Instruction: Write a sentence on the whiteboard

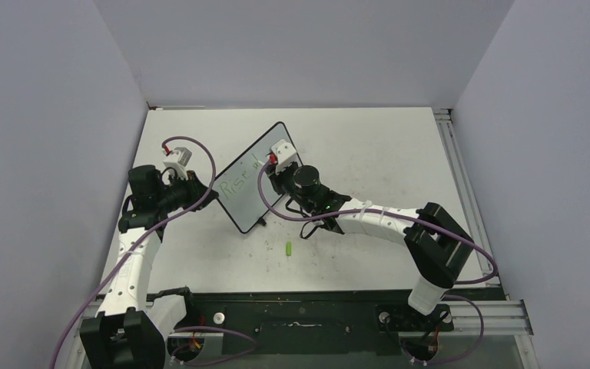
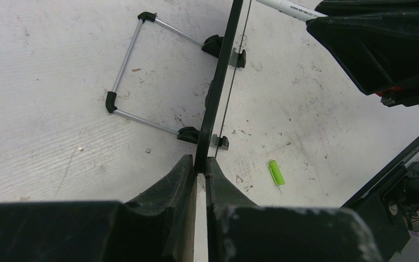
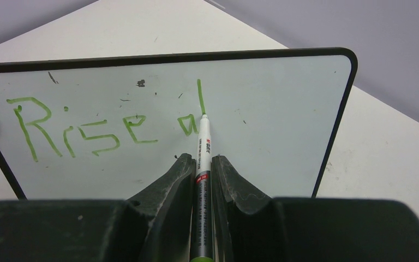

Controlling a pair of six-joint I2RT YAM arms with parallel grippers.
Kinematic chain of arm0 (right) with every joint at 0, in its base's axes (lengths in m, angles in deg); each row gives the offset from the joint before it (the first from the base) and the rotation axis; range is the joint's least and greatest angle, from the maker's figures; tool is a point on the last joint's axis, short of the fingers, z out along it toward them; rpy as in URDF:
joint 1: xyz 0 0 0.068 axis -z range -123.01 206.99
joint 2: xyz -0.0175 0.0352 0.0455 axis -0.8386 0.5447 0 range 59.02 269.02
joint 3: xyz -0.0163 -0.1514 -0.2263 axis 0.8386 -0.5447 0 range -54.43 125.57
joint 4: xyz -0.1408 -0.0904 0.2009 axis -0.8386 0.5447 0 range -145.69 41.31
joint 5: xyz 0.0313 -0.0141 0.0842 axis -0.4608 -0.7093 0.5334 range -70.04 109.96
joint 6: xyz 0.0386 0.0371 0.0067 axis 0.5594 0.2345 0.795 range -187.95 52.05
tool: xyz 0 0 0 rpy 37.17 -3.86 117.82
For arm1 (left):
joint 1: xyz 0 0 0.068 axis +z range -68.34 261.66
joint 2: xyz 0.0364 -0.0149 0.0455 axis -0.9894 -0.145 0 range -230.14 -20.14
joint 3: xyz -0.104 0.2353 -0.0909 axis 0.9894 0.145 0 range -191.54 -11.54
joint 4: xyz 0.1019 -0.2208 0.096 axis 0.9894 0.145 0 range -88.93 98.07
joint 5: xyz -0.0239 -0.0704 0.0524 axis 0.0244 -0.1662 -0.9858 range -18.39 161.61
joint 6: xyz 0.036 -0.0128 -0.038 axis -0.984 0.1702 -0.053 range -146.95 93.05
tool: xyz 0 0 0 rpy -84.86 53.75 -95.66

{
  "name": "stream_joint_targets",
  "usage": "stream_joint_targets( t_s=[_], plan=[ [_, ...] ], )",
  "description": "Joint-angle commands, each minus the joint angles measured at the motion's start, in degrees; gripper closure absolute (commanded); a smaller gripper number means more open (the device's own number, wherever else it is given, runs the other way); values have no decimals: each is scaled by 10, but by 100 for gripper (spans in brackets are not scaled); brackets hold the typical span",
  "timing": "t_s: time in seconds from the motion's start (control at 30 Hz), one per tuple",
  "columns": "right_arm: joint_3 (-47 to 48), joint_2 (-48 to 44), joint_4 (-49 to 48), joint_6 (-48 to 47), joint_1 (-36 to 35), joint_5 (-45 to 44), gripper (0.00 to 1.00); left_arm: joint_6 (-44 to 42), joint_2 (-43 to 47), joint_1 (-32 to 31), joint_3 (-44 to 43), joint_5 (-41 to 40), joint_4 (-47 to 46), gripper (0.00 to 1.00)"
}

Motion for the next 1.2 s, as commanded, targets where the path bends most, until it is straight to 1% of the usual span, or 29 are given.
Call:
stream_joint_targets(
  t_s=[0.0,0.97,1.17],
  plan=[
    [25,6,-32,4,-3,-11,95,0,7,1,-27,11,-16,100],
    [11,11,-23,8,9,-32,95,0,8,2,-27,10,-16,100],
    [7,8,-18,22,9,-30,95,0,9,2,-27,11,-16,100]
  ],
)
